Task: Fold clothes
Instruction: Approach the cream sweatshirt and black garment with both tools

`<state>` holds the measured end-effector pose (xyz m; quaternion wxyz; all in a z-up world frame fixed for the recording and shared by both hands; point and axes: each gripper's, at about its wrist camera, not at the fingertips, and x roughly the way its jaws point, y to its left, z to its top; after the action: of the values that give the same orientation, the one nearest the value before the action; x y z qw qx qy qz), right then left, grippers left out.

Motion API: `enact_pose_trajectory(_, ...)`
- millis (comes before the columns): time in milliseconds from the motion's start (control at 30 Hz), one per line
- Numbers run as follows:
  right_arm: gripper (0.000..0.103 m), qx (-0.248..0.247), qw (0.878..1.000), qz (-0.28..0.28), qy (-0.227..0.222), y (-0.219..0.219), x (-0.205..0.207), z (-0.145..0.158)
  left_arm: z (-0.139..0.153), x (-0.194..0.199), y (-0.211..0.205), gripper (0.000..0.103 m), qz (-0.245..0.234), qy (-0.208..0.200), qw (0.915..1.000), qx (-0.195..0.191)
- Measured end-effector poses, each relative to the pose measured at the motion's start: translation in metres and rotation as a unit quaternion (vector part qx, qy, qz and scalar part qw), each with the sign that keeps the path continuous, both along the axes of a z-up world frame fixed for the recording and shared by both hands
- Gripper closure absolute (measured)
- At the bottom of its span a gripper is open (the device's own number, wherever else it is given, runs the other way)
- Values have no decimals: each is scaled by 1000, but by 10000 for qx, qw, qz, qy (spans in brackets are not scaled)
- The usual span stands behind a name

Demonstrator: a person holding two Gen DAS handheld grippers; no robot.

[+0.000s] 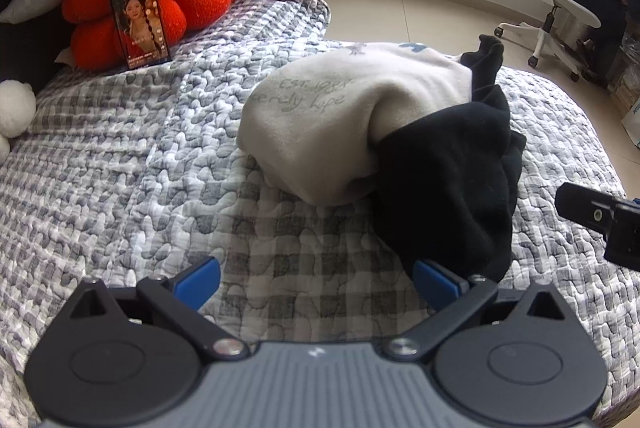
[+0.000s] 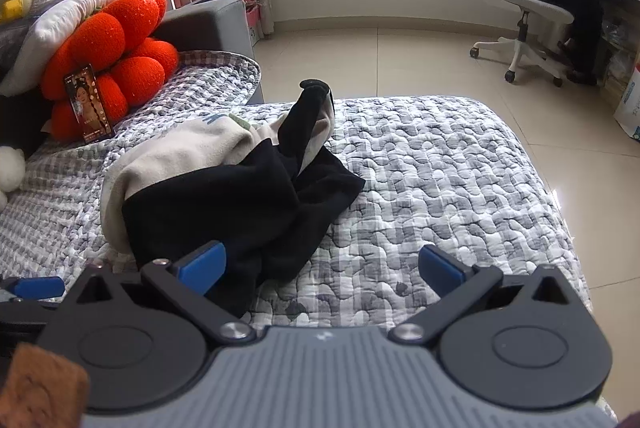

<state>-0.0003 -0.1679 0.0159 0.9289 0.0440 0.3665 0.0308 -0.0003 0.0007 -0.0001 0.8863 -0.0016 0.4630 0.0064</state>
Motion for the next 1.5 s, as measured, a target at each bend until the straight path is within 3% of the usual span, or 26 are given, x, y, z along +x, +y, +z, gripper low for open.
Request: enact_pose_trajectory(1500, 0, 72, 9996, 97, 253, 13, 10, -12, -6, -4, 21, 0, 242, -78, 9996, 97)
